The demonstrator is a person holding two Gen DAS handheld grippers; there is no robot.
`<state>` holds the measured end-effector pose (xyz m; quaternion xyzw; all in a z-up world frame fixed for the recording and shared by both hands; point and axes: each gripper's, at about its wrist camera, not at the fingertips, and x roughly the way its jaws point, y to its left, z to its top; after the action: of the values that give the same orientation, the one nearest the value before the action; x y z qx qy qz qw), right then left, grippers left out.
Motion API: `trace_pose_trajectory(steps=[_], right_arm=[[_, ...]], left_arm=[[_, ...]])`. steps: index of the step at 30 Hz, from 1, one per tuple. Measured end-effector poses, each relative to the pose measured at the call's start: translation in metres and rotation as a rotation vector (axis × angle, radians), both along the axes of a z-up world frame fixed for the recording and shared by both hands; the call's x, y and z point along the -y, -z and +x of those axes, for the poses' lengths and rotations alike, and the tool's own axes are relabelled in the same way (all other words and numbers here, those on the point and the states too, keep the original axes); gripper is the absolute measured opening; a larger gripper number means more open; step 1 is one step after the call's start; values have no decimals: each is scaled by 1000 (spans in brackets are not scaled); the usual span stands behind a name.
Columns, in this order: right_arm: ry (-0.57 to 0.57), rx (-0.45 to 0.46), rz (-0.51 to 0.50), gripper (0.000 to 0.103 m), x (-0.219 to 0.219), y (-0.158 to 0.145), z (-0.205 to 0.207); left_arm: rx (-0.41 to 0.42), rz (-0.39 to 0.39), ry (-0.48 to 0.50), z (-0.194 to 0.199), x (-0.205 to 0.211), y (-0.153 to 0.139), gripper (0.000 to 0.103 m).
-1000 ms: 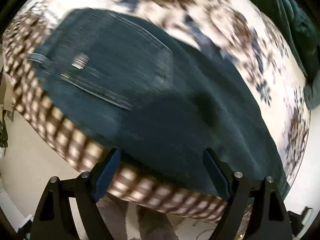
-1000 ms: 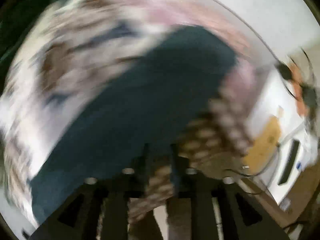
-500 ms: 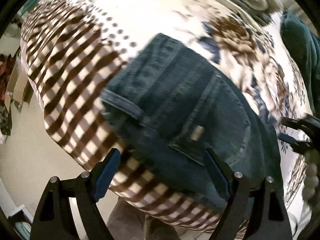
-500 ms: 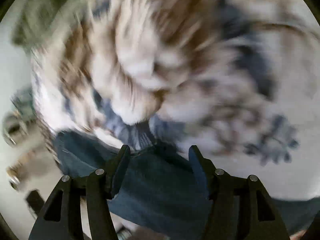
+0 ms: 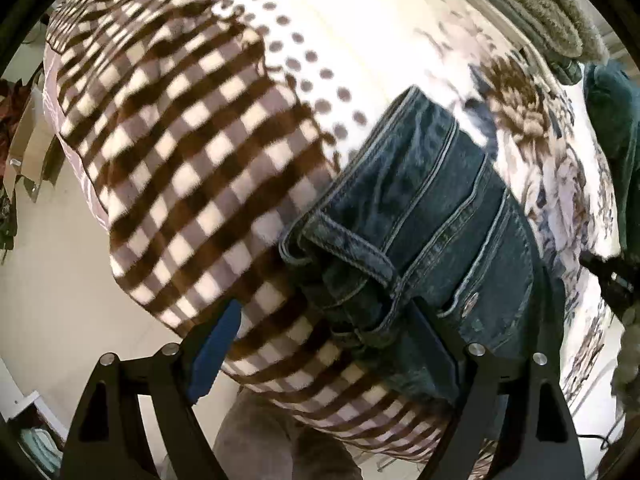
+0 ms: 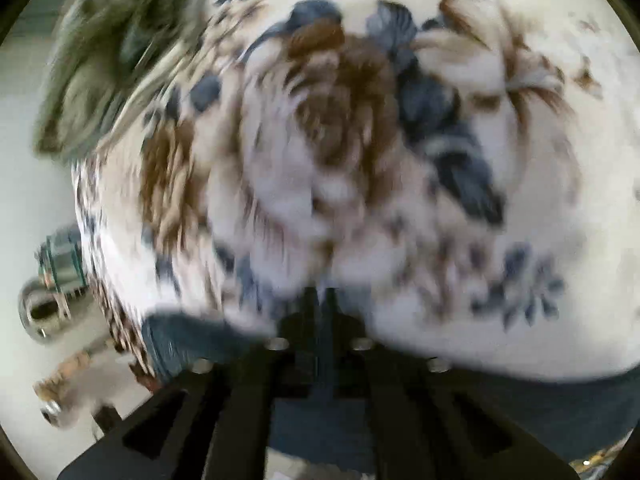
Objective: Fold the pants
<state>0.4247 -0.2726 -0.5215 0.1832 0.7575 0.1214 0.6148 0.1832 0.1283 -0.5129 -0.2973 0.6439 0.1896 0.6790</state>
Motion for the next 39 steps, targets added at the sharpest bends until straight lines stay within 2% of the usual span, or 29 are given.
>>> trace_pose_trajectory(steps=[2, 5, 7, 9, 12, 14, 15, 16, 17, 19, 21, 22, 23, 28, 30, 32, 33, 34, 37, 38, 39], right_arm=[[27, -23, 30, 66, 3, -9, -39], [158, -111, 85, 66, 19, -14, -117], [274, -168, 105, 66, 31, -4, -165], [388, -226, 102, 66, 37, 17, -208], [551, -267, 122, 64, 43, 49, -244], [622, -238, 131, 42, 56, 60, -256], [644, -219, 105, 20, 61, 66, -260], [671, -222, 80, 13, 66, 72, -267], [697, -230, 82, 8, 70, 77, -273], [742, -233, 125, 8, 79, 77, -287], [729, -211, 128, 8, 85, 69, -296], [729, -202, 124, 7, 87, 67, -299], [732, -192, 127, 0, 88, 67, -304], [685, -153, 114, 0, 95, 50, -308], [616, -160, 121, 2, 86, 44, -307], [602, -185, 152, 16, 78, 49, -298], [622, -200, 153, 33, 82, 51, -302], [645, -201, 149, 35, 80, 55, -300], [703, -202, 115, 35, 77, 70, -292], [721, -214, 113, 32, 79, 76, -292], [746, -211, 103, 12, 81, 77, -295]], left_arm=[[16, 0, 1, 1, 0, -7, 84], [52, 4, -9, -16, -5, -23, 84], [72, -6, -28, -23, -8, -26, 84], [95, -40, -60, -23, -13, -23, 84], [107, -104, -131, -19, -21, -8, 84], [100, -120, -178, -16, -24, 3, 83], [112, -124, -196, -15, -27, 6, 81], [122, -121, -207, -13, -29, 9, 75], [122, -112, -212, -11, -30, 11, 55], [116, -110, -231, -9, -33, 16, 47], [136, -108, -247, -14, -34, 15, 39], [144, -97, -233, -15, -33, 12, 37], [152, -87, -217, -16, -32, 10, 35], [192, -84, -186, -22, -29, -2, 26], [207, -86, -173, -26, -29, -9, 25], [202, -88, -166, -31, -31, -10, 24], [200, -93, -170, -31, -32, -8, 24], [196, -97, -174, -32, -33, -7, 24], [198, -95, -179, -30, -33, -5, 24], [199, -94, -179, -29, -33, -5, 24], [199, -95, -179, -30, -32, -5, 24]])
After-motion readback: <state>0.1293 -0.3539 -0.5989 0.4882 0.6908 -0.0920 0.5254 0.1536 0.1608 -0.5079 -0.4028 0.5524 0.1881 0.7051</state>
